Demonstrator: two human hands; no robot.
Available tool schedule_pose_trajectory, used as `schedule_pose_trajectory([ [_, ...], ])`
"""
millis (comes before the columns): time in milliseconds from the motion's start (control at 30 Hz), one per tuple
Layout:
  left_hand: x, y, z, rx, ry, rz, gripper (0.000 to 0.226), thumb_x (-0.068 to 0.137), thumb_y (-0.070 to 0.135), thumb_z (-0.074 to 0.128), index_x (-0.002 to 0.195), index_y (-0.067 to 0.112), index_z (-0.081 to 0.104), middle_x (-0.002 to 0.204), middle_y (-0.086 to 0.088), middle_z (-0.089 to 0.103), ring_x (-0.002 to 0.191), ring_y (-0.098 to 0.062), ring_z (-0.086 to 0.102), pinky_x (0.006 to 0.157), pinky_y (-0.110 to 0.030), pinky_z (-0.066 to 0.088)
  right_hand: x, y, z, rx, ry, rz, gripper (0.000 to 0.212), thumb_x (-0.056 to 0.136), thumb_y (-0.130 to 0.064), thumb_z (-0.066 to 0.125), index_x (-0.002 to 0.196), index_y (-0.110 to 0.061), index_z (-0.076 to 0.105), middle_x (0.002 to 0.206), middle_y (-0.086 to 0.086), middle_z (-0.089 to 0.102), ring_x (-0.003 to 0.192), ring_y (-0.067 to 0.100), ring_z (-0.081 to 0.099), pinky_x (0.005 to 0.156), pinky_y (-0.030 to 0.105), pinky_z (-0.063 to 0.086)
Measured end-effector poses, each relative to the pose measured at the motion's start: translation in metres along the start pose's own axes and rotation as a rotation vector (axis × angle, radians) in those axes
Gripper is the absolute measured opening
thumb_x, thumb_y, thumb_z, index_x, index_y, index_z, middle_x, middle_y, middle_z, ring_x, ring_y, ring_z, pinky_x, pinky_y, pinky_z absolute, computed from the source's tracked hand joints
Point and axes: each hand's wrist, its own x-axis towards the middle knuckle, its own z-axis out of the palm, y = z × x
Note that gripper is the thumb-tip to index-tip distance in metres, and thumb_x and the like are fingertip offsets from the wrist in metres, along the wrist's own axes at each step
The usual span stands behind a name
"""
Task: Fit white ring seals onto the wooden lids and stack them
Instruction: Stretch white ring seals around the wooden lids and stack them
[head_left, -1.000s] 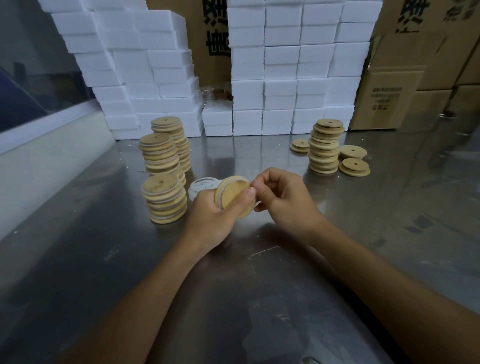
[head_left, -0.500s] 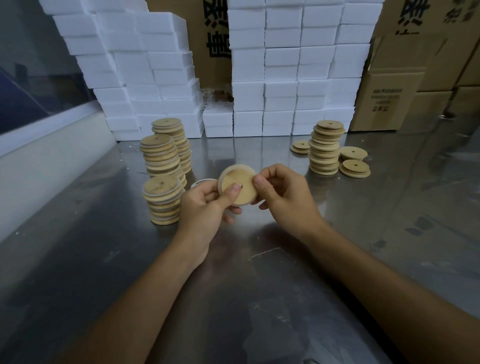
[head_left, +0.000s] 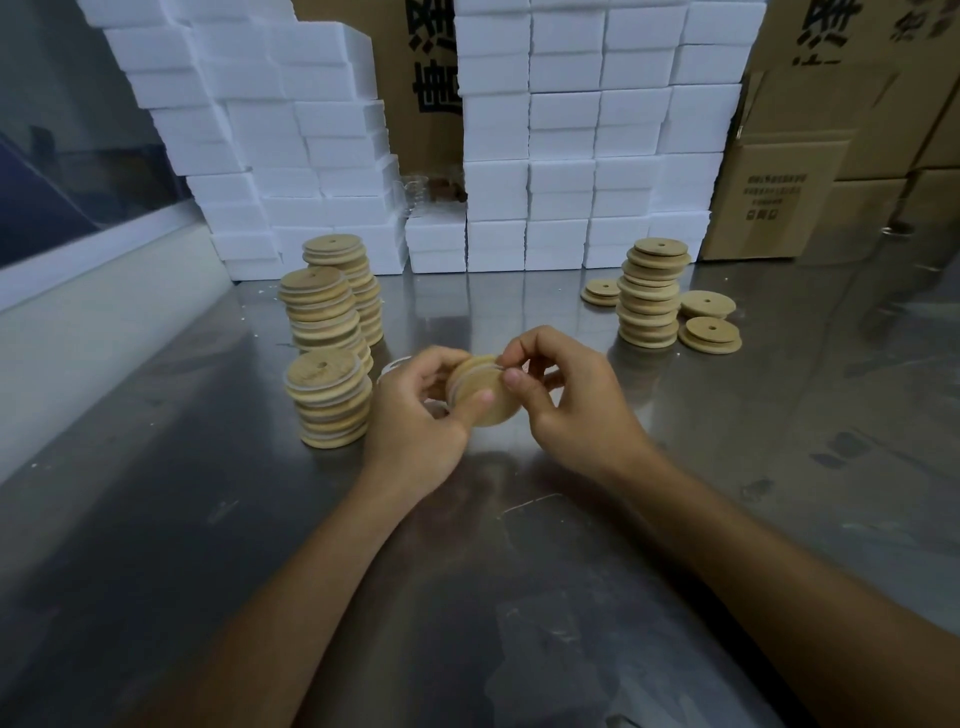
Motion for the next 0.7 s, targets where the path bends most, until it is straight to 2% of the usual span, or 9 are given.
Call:
schedule_pose_trajectory([
  [100, -0.001, 0.003, -0.001, -0.201, 0.011, -0.131, 0.026, 0.076, 0.003, 0.08, 0.088, 0.023, 0.068, 0.082, 0.003, 0.074, 0.076, -0.008, 0.071, 0.068, -0.019, 0.055, 0.002, 0.001, -0.001, 0.062, 0.029, 0.025, 0.004, 0.091, -0.009, 0.066, 0.092, -0.01, 0.063, 0.085, -0.006, 0.065, 0.078, 0.02, 0.059, 0.07, 0.032, 0.051],
  [233, 0.001, 0.01, -0.002, -0.484, 0.085, -0.353, 0.021, 0.08, 0.004, 0.075, 0.099, 0.007, 0.068, 0.087, -0.006, 0.076, 0.076, -0.012, 0.071, 0.061, -0.017, 0.052, 0.003, 0.002, 0.0, 0.194, 0.043, 0.081, 0.013, 0.088, -0.009, 0.071, 0.094, -0.011, 0.059, 0.089, 0.011, 0.066, 0.082, 0.028, 0.063, 0.067, 0.03, 0.05],
  [367, 0.0, 0.013, -0.001, -0.727, 0.07, -0.483, 0.019, 0.084, 0.007, 0.069, 0.102, 0.004, 0.065, 0.093, -0.008, 0.075, 0.081, -0.013, 0.072, 0.064, -0.019, 0.055, 0.002, -0.001, 0.006, 0.281, 0.027, 0.106, 0.023, 0.084, -0.011, 0.076, 0.095, -0.018, 0.056, 0.082, 0.0, 0.066, 0.074, 0.012, 0.062, 0.063, 0.021, 0.049],
  [467, -0.002, 0.013, 0.003, -0.791, 0.092, -0.535, 0.014, 0.085, 0.008, 0.069, 0.098, 0.006, 0.065, 0.099, -0.013, 0.074, 0.086, -0.018, 0.074, 0.067, -0.023, 0.058, 0.001, 0.0, 0.009, 0.308, 0.029, 0.12, 0.028, 0.083, -0.009, 0.077, 0.098, -0.017, 0.055, 0.08, 0.0, 0.067, 0.072, 0.012, 0.063, 0.066, 0.027, 0.053],
  [533, -0.002, 0.012, 0.006, -0.63, 0.141, -0.459, 0.016, 0.085, 0.007, 0.071, 0.097, 0.013, 0.063, 0.101, -0.016, 0.074, 0.083, -0.023, 0.074, 0.063, -0.027, 0.059, 0.001, 0.001, 0.01, 0.283, 0.042, 0.12, 0.027, 0.083, -0.008, 0.076, 0.098, -0.017, 0.055, 0.081, 0.001, 0.067, 0.073, 0.015, 0.063, 0.068, 0.032, 0.054],
  [600, -0.004, 0.008, 0.008, -0.287, 0.19, -0.249, 0.026, 0.083, 0.008, 0.075, 0.097, 0.025, 0.062, 0.102, -0.008, 0.072, 0.082, -0.024, 0.073, 0.062, -0.03, 0.059, 0.0, 0.002, 0.011, 0.217, 0.058, 0.082, 0.024, 0.086, -0.008, 0.073, 0.098, -0.018, 0.055, 0.086, -0.002, 0.066, 0.077, 0.015, 0.063, 0.069, 0.031, 0.053],
  [667, -0.004, 0.005, 0.006, 0.074, 0.213, 0.034, 0.027, 0.084, 0.011, 0.075, 0.102, 0.028, 0.065, 0.103, 0.004, 0.069, 0.083, -0.014, 0.068, 0.069, -0.019, 0.054, -0.001, 0.004, 0.01, 0.098, 0.061, 0.008, 0.019, 0.088, -0.008, 0.069, 0.102, -0.016, 0.058, 0.094, -0.005, 0.065, 0.083, 0.01, 0.061, 0.069, 0.028, 0.053],
  [700, -0.004, 0.003, 0.003, 0.215, 0.212, 0.17, 0.023, 0.085, 0.011, 0.074, 0.105, 0.022, 0.069, 0.102, 0.005, 0.068, 0.081, -0.011, 0.065, 0.069, -0.013, 0.049, -0.001, 0.005, 0.009, 0.039, 0.058, -0.03, 0.018, 0.089, -0.007, 0.067, 0.103, -0.016, 0.06, 0.097, -0.005, 0.064, 0.085, 0.008, 0.059, 0.07, 0.027, 0.052],
])
